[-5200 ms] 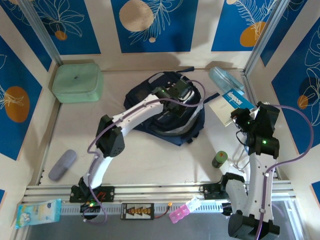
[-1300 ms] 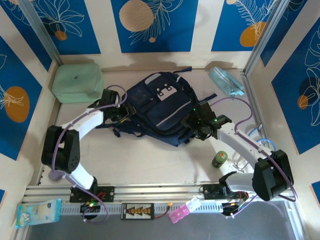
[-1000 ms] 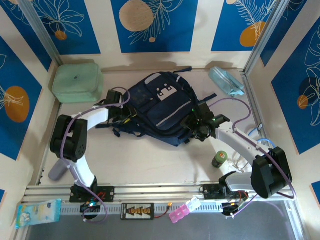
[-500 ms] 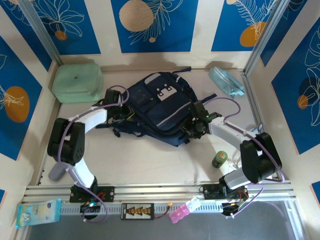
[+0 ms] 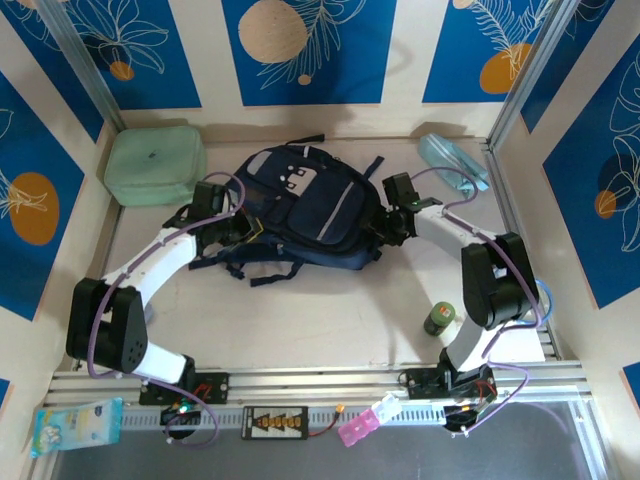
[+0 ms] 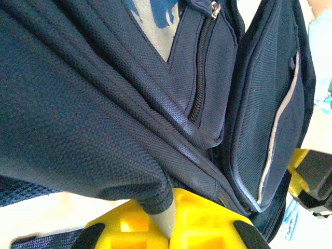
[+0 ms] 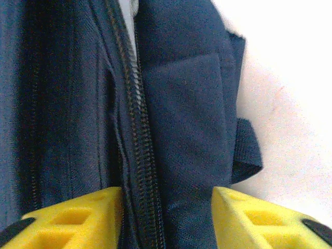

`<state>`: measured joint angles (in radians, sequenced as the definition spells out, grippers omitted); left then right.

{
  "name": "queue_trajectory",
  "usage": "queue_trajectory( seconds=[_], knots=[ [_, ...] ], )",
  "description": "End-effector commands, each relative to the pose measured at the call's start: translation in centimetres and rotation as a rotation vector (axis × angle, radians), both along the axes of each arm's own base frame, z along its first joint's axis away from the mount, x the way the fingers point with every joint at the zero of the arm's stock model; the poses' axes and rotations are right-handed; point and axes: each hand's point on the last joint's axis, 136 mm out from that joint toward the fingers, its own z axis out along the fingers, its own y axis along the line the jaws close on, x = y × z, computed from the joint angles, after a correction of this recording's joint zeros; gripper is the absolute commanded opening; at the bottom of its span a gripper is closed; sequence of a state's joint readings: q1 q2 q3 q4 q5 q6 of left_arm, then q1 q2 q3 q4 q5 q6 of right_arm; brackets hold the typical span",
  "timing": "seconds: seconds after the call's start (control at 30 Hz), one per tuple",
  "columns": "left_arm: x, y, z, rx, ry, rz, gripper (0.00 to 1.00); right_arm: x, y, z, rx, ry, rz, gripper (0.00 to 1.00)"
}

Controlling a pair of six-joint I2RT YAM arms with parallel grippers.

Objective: Pack books, pencil case, and school supplies into a backpack

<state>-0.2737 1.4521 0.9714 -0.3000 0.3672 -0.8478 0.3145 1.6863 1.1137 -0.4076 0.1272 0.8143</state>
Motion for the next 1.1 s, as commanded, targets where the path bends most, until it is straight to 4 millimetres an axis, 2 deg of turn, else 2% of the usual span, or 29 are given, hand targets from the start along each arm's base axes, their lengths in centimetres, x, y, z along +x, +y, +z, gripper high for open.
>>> queue_trajectory(
  seconds=[0.0, 0.1, 0.2, 0.37, 0.5, 0.6, 0.7, 0.93, 1.07],
  knots=[
    [-0.4, -2.6, 2.9, -0.115, -0.043, -0.068, 0.00, -1.3, -1.5, 3.9, -0.097, -0.050, 0.021, 0.56],
    [-0.2, -3.2, 3.1, -0.150, -0.033, -0.048, 0.00, -3.5, -1.8, 6.3, -0.179, -0.062, 0.055, 0.59],
    [0.2, -3.7, 3.6, -0.180, -0.032, -0.022, 0.00, -6.0, 0.2, 7.9, -0.192, -0.066, 0.139, 0.59],
    [0.4, -3.8, 3.8, -0.188, -0.026, 0.019, 0.00, -9.7, 7.1, 9.5, -0.165, -0.092, 0.309, 0.54],
    [0.4, -3.7, 3.8, -0.189, -0.028, 0.026, 0.00, -11.3, 13.5, 9.7, -0.179, -0.134, 0.449, 0.45],
    [0.3, -3.8, 3.8, -0.193, -0.026, 0.021, 0.00, -11.5, 17.2, 9.0, -0.217, -0.167, 0.516, 0.38],
    [0.2, -3.7, 3.7, -0.194, -0.027, 0.025, 0.00, -10.9, 19.7, 8.3, -0.237, -0.196, 0.546, 0.32],
    [0.1, -3.6, 3.7, -0.182, -0.026, 0.026, 0.00, -8.8, 22.6, 6.7, -0.194, -0.238, 0.529, 0.25],
    [0.1, -3.8, 3.7, -0.192, -0.017, 0.019, 0.00, -7.9, 22.8, 5.3, -0.201, -0.230, 0.497, 0.24]
  ],
)
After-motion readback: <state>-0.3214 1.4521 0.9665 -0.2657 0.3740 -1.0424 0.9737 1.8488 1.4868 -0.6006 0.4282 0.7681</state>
